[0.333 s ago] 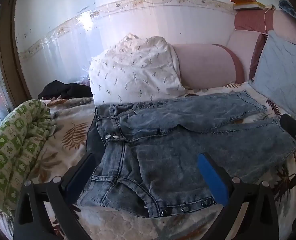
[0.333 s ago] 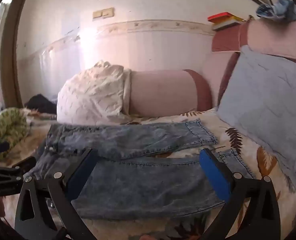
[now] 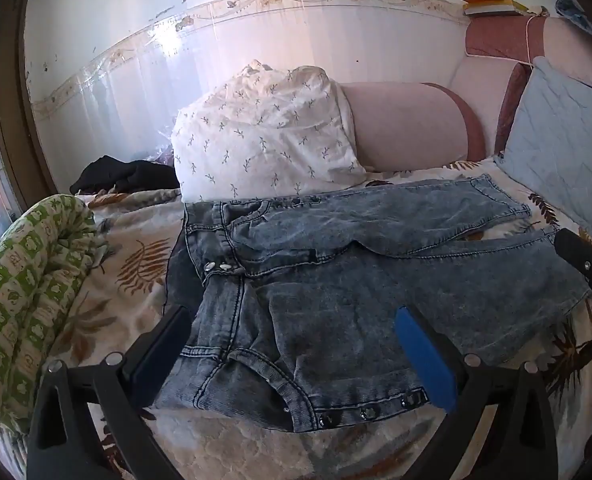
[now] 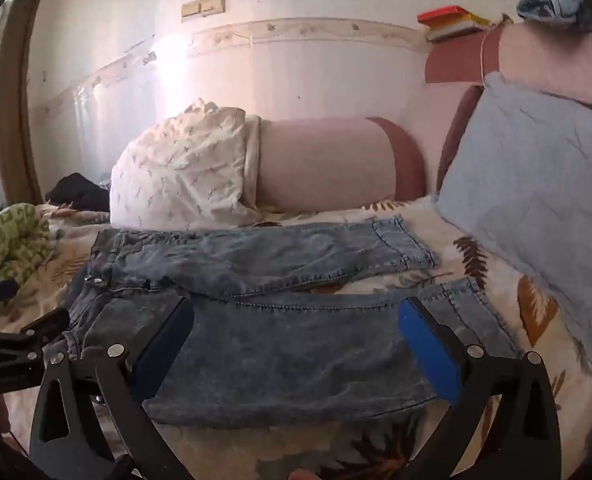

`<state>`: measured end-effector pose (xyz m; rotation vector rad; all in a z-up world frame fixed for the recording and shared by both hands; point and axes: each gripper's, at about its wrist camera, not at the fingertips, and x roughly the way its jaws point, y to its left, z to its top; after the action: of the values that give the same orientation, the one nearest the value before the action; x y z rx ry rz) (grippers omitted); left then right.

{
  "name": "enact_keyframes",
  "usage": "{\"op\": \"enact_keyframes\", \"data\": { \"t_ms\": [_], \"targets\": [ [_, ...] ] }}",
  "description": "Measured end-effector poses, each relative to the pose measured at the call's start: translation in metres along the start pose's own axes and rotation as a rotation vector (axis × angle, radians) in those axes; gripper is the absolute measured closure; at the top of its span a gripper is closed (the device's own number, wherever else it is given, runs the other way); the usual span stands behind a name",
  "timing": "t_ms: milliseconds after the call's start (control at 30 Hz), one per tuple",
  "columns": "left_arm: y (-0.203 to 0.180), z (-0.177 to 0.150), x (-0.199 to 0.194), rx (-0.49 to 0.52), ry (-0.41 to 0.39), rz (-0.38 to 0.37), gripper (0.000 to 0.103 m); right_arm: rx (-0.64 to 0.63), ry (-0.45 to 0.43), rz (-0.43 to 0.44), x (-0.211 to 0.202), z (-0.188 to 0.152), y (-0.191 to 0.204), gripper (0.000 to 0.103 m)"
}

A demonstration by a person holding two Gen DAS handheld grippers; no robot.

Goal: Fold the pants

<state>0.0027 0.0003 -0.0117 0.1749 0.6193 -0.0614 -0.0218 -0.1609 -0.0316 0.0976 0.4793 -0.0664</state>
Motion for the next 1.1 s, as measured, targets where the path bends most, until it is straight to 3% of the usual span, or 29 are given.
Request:
{"op": "enact_keyframes", "data": {
  "t_ms": [267,1100],
  "targets": [
    [0.002,0.000,-0.003,-0.002,-0.011,0.012,0.000,0.042,0.029,-0.005,-0.006,0.004,-0.040,0.000],
    [0.005,-0.001,-0.002,-0.013,-0.014,0.019,0.000,0.062,0.061,-0.007,0.001,-0.001,-0.044,0.000]
  ]
}}
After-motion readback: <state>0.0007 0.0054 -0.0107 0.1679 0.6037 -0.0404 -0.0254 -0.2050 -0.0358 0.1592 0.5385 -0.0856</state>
